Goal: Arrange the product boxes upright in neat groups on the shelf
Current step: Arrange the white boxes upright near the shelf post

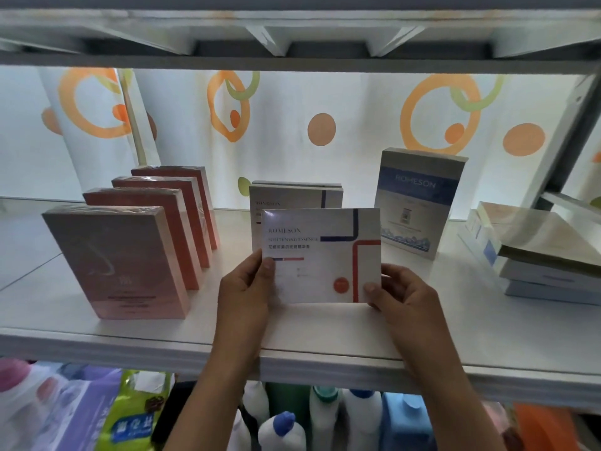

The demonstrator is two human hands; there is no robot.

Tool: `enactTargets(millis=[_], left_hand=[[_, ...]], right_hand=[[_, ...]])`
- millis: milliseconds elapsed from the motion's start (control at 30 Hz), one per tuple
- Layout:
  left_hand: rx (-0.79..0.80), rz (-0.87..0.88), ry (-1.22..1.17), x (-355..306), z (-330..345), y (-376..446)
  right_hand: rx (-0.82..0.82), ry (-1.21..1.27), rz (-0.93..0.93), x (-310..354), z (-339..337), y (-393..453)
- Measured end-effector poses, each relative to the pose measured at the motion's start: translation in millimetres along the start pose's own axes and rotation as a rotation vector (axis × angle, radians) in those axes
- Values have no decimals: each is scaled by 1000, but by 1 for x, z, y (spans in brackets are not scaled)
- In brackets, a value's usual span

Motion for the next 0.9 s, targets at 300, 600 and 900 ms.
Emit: enactTargets(millis=[300,600,900], left_hand=[[-207,138,229,-4,-11,14],[-199,91,362,-18,-5,49],[-32,115,388,-1,-1,51]], right_hand=[[-21,-253,-229,13,9,18],[106,-352,-291,37,44,69],[60,-363,-356,20,54,76]])
Point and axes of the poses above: each hand's wrist, its own y-axis towards the middle knuckle, its own z-axis out of the palm, x = y × z, the point moved 3 cm from there along y, towards the middle knuckle, and after that the axes turned 10 degrees about -x, right-handed, at the moved point
